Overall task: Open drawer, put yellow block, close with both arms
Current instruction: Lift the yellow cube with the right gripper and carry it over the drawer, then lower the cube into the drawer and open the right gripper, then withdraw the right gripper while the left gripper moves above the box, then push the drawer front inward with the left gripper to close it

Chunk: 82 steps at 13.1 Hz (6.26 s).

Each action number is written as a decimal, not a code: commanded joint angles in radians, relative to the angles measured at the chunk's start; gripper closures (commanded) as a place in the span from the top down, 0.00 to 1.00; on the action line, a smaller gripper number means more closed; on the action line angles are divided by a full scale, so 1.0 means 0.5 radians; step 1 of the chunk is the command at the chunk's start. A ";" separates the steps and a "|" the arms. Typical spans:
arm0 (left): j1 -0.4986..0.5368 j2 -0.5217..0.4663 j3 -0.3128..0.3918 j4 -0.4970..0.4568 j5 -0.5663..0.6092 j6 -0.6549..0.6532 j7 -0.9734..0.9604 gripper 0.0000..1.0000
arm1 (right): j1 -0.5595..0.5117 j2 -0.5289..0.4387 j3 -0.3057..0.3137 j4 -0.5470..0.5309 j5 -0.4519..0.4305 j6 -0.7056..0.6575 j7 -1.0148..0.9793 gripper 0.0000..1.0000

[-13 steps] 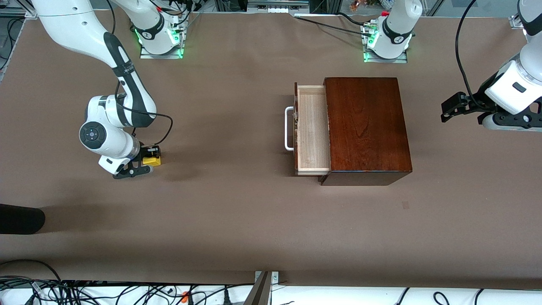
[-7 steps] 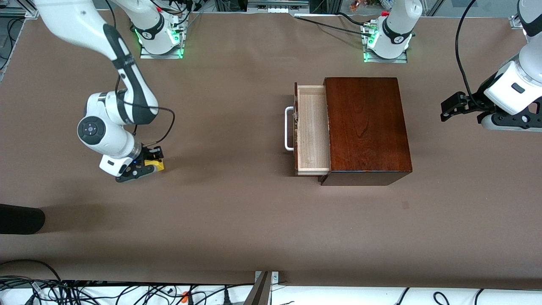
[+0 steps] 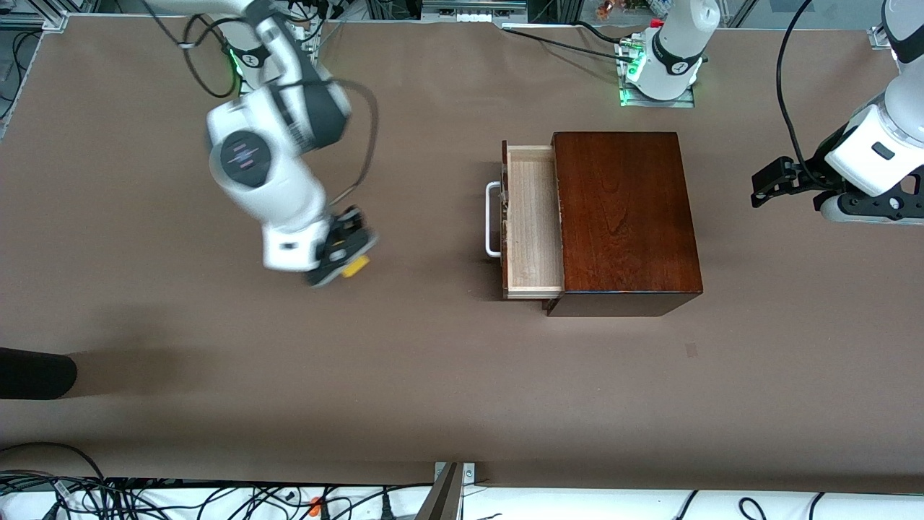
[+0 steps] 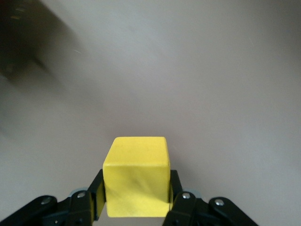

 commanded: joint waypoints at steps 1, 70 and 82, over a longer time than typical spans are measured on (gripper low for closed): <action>0.003 0.019 -0.006 0.049 0.043 -0.033 0.039 1.00 | 0.293 0.230 -0.012 0.446 -0.220 -0.218 -0.063 0.04; -0.285 0.720 -0.896 0.450 -0.175 -0.004 1.023 1.00 | -0.304 -0.684 -0.568 0.104 0.089 -0.799 0.456 1.00; -0.694 1.261 -0.893 0.441 0.261 0.786 1.674 1.00 | -0.307 -0.684 -0.571 0.098 0.092 -0.805 0.431 1.00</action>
